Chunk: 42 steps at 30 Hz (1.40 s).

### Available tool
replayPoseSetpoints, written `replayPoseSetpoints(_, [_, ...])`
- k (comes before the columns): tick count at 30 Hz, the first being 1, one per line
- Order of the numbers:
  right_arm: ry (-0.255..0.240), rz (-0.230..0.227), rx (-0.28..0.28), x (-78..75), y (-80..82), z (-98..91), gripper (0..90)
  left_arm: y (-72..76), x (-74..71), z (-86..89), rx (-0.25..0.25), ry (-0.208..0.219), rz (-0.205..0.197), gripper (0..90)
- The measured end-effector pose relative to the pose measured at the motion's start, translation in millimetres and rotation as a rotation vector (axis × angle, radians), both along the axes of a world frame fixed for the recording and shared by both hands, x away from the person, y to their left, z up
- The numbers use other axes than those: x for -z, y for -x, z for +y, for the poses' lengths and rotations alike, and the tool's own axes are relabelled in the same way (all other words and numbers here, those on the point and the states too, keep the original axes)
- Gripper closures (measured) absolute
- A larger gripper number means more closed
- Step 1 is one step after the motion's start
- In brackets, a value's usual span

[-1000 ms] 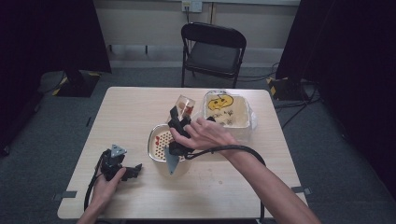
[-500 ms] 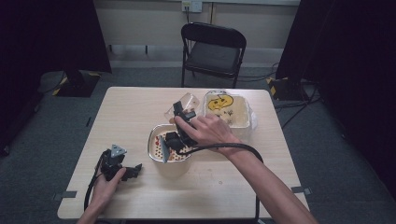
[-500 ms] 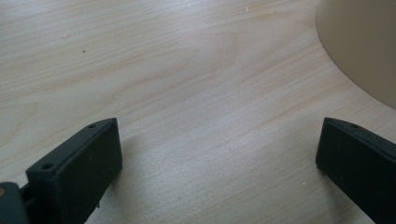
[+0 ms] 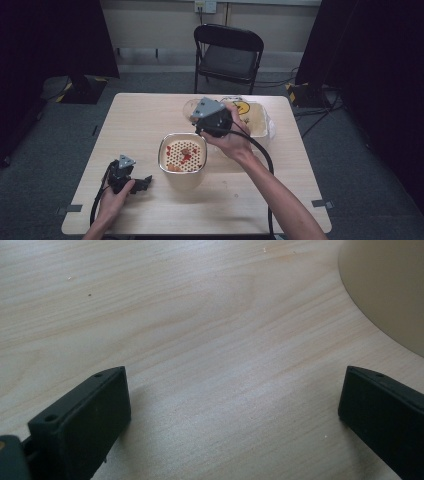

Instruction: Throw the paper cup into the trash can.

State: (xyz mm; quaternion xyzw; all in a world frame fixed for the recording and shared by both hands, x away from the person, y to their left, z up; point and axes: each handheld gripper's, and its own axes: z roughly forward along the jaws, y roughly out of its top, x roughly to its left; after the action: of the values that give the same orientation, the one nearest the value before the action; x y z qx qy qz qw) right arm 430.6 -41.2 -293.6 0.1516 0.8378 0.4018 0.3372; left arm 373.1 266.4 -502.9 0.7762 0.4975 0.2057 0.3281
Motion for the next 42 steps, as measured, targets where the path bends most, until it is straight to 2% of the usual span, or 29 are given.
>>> replayPoseSetpoints(3, [-0.148,0.094,0.007,-1.9,-9.2,-9.2,48.6,0.0,0.0,0.0,0.0,-0.001,0.0,0.0])
replayPoseSetpoints(5, [-0.211,0.126,0.012,-2.5,-14.7,-14.0,48.6,0.0,0.0,0.0,0.0,0.001,0.0,0.0])
replayPoseSetpoints(6, [-0.211,0.126,0.012,-2.5,-14.7,-14.0,48.6,0.0,0.0,0.0,0.0,-0.001,0.0,0.0])
replayPoseSetpoints(7, [-0.247,0.14,0.015,-2.7,-17.4,-16.4,48.7,0.0,0.0,0.0,0.0,0.0,0.0,0.0])
replayPoseSetpoints(8, [-0.309,0.158,0.026,-3.1,-22.0,-19.9,48.6,0.0,0.0,0.0,0.0,0.0,0.0,0.0])
replayPoseSetpoints(9, [-0.338,0.164,0.031,-3.2,-24.3,-21.9,48.6,0.0,0.0,0.0,0.0,0.0,0.0,0.0])
replayPoseSetpoints(10, [-0.338,0.164,0.031,-3.2,-24.3,-21.9,48.6,0.0,0.0,0.0,0.0,0.0,0.0,0.0])
replayPoseSetpoints(11, [-0.361,0.163,0.04,-3.3,-26.1,-23.5,48.6,0.0,0.0,0.1,0.0,-0.001,0.0,0.0])
replayPoseSetpoints(12, [-0.406,0.164,0.045,-3.6,-29.8,-27.1,48.5,0.0,0.0,0.0,0.0,0.0,0.0,0.0])
replayPoseSetpoints(13, [-0.406,0.164,0.045,-3.6,-29.8,-27.1,48.5,0.0,0.0,0.0,0.0,0.0,0.0,0.0])
replayPoseSetpoints(14, [-0.433,0.162,0.056,-4.4,-32.5,-30.1,48.6,0.0,0.0,0.0,0.0,0.0,0.0,0.0])
replayPoseSetpoints(15, [-0.433,0.162,0.056,-4.4,-32.5,-30.1,48.6,0.0,0.0,0.0,0.0,0.0,0.0,0.0])
replayPoseSetpoints(16, [-0.457,0.156,0.069,-5.4,-35.4,-34.0,48.5,0.0,0.0,0.0,0.0,0.0,0.0,0.0])
replayPoseSetpoints(23, [-0.489,0.16,0.125,-7.4,-42.5,-51.9,48.6,0.0,0.0,0.0,-0.001,0.0,0.0,0.0])
replayPoseSetpoints(27, [-0.495,0.161,0.186,-8.2,-48.5,-73.4,48.6,0.0,0.0,0.0,-0.001,-0.001,0.0,0.0])
replayPoseSetpoints(33, [-0.537,0.16,0.252,-7.5,-53.6,-99.5,48.6,0.0,-0.1,0.0,-0.001,-0.001,0.0,0.0])
replayPoseSetpoints(38, [-0.526,0.161,0.299,-4.0,-58.0,-114.8,48.5,0.0,0.0,0.0,0.0,0.0,0.0,0.0])
replayPoseSetpoints(42, [-0.535,0.167,0.325,-1.8,-61.0,-124.6,48.0,0.0,0.0,0.0,-0.001,0.0,0.0,0.0])
